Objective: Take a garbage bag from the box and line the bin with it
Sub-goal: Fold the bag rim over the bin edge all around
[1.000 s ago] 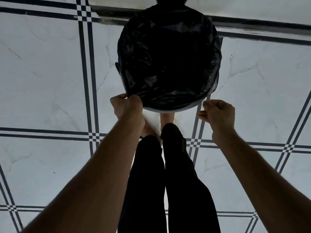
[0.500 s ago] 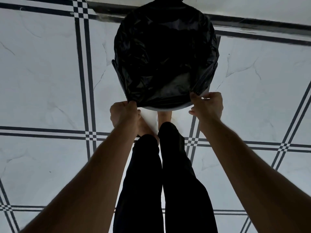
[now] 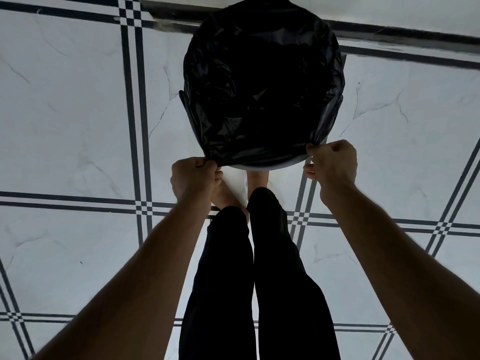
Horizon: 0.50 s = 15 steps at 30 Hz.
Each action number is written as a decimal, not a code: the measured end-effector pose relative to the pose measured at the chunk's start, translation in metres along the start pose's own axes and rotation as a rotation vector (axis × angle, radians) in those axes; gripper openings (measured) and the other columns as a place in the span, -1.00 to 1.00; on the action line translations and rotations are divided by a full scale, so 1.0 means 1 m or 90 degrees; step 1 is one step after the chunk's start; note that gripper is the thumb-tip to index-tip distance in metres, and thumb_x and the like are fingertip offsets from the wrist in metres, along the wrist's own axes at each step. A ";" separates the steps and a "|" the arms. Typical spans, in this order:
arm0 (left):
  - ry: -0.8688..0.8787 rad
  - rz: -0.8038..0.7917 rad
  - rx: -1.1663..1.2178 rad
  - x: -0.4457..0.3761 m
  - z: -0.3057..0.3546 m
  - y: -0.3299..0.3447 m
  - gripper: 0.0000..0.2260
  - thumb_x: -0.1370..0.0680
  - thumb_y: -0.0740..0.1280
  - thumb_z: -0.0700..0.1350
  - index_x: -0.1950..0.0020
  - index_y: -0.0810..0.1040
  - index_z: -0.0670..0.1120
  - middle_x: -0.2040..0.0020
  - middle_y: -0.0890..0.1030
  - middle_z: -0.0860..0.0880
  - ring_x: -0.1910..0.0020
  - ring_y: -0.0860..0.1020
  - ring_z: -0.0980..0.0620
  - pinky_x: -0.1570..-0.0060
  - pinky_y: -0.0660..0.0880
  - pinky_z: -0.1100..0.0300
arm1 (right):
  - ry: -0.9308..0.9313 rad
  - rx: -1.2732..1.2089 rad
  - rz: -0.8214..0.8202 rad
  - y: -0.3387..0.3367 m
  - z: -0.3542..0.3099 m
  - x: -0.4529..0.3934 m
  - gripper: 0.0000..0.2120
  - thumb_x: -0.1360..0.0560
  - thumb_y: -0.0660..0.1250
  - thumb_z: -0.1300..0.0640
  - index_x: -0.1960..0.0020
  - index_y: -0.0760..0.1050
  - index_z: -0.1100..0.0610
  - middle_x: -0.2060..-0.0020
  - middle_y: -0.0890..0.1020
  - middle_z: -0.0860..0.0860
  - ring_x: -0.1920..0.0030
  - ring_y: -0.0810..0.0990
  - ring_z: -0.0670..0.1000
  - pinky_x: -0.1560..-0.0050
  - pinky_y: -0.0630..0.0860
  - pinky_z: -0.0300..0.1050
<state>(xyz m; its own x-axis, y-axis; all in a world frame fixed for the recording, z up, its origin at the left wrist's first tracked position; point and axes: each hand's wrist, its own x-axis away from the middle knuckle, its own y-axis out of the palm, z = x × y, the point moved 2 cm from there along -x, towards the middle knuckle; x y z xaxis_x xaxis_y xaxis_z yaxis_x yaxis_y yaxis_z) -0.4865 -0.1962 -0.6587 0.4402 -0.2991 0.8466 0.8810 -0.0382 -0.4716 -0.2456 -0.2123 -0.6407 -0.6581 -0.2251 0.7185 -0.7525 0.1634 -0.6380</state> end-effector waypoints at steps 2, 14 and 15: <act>-0.013 -0.016 0.006 -0.002 -0.002 0.001 -0.79 -0.49 0.42 -0.21 0.36 0.63 -0.10 0.42 0.69 -0.07 0.30 0.71 -0.03 0.01 0.68 -0.03 | -0.031 0.046 -0.029 0.001 0.001 0.001 -0.86 -0.50 0.35 0.04 0.11 0.51 0.12 0.40 0.61 -0.02 0.36 0.67 0.06 0.03 0.67 0.17; -0.027 -0.031 0.012 0.012 0.002 0.011 -0.79 -0.46 0.41 -0.23 0.39 0.61 -0.12 0.43 0.67 -0.06 0.31 0.70 -0.04 0.04 0.69 -0.02 | -0.149 0.193 -0.108 -0.015 0.007 -0.004 -0.75 -0.49 0.20 0.12 0.33 0.44 0.17 0.47 0.57 0.08 0.50 0.49 -0.03 0.36 0.36 -0.18; -0.012 -0.026 0.000 0.013 0.002 0.011 -0.78 -0.46 0.41 -0.24 0.40 0.60 -0.11 0.43 0.67 -0.06 0.32 0.69 -0.02 0.05 0.69 -0.01 | -0.153 0.198 -0.118 -0.015 0.008 -0.005 -0.77 -0.48 0.20 0.12 0.33 0.45 0.15 0.46 0.59 0.09 0.49 0.50 -0.02 0.36 0.37 -0.18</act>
<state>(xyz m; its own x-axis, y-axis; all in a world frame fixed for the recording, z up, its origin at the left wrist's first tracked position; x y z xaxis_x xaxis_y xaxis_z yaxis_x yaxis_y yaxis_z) -0.4712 -0.1985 -0.6524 0.4070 -0.2795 0.8696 0.8984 -0.0493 -0.4364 -0.2305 -0.2210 -0.6366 -0.4609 -0.4462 0.7672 -0.7889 -0.1899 -0.5844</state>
